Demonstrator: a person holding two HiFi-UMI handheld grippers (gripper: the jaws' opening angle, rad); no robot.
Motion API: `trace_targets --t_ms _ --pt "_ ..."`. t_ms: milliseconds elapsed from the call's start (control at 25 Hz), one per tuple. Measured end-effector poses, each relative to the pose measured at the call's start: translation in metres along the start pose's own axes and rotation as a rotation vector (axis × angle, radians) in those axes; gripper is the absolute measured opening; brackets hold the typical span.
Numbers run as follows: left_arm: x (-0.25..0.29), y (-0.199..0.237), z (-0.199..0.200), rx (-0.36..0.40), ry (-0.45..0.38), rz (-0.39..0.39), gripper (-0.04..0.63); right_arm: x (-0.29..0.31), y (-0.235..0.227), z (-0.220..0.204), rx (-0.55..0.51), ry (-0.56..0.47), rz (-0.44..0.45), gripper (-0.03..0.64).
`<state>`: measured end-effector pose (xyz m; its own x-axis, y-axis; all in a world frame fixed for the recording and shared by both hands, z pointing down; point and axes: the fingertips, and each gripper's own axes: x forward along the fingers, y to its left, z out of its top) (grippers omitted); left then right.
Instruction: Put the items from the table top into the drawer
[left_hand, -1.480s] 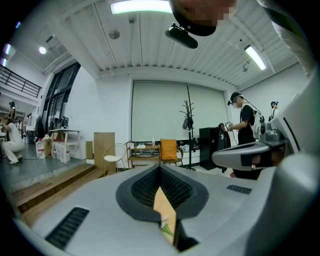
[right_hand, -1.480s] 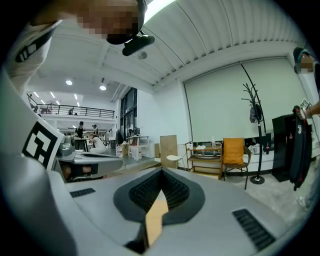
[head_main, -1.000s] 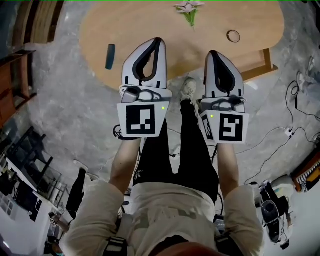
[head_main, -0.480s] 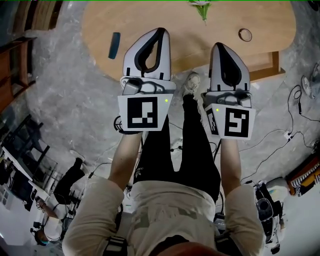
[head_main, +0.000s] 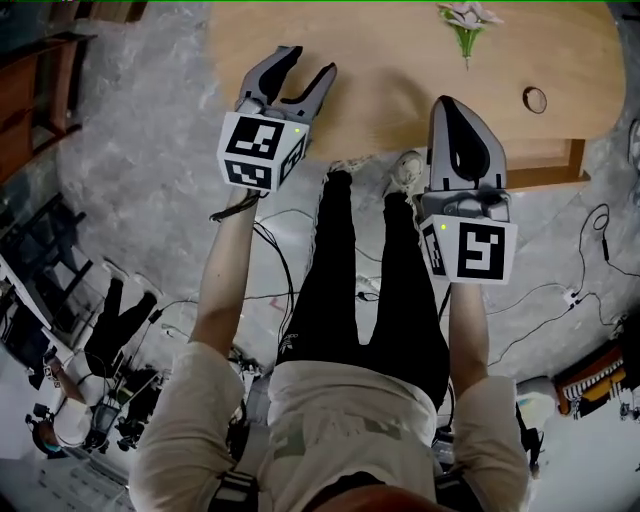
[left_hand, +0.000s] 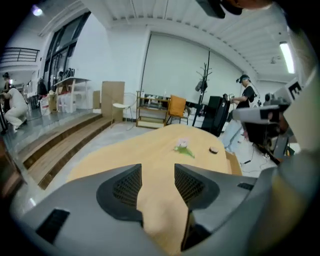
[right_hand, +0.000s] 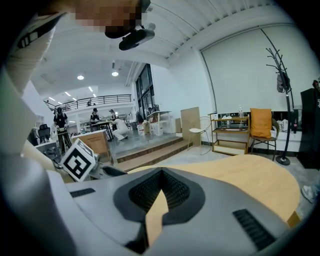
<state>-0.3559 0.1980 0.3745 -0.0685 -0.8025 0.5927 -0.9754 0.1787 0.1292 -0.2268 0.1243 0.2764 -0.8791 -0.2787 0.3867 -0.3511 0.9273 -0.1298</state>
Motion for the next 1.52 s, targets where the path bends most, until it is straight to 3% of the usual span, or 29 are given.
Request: trace_targets --t_ms 200,520,720,920,1120,1360,1520 --pt "0.016 0.048 -0.072 -0.013 0.199 0.028 0.224 0.019 0.031 -0.007 -0.022 0.021 0.067 0.005" --pt "0.023 0.086 -0.125 -0.097 0.334 0.047 0.225 0.037 0.063 -0.018 -0.04 0.065 0.116 0.005" --pt "0.022 0.095 -0.134 -0.129 0.36 0.054 0.224 0.041 0.072 -0.024 -0.037 0.08 0.127 0.005" --pt "0.019 0.098 -0.137 0.004 0.42 0.06 0.178 0.042 0.079 -0.027 -0.035 0.089 0.135 0.005" --pt "0.023 0.099 -0.138 -0.015 0.441 0.075 0.166 0.042 0.084 -0.031 -0.034 0.102 0.151 0.005" --pt "0.026 0.093 -0.138 -0.019 0.429 0.095 0.158 0.038 0.079 -0.036 -0.035 0.106 0.154 0.005" --pt "0.023 0.083 -0.123 -0.012 0.376 0.099 0.158 0.035 0.075 -0.034 -0.036 0.098 0.14 0.005"
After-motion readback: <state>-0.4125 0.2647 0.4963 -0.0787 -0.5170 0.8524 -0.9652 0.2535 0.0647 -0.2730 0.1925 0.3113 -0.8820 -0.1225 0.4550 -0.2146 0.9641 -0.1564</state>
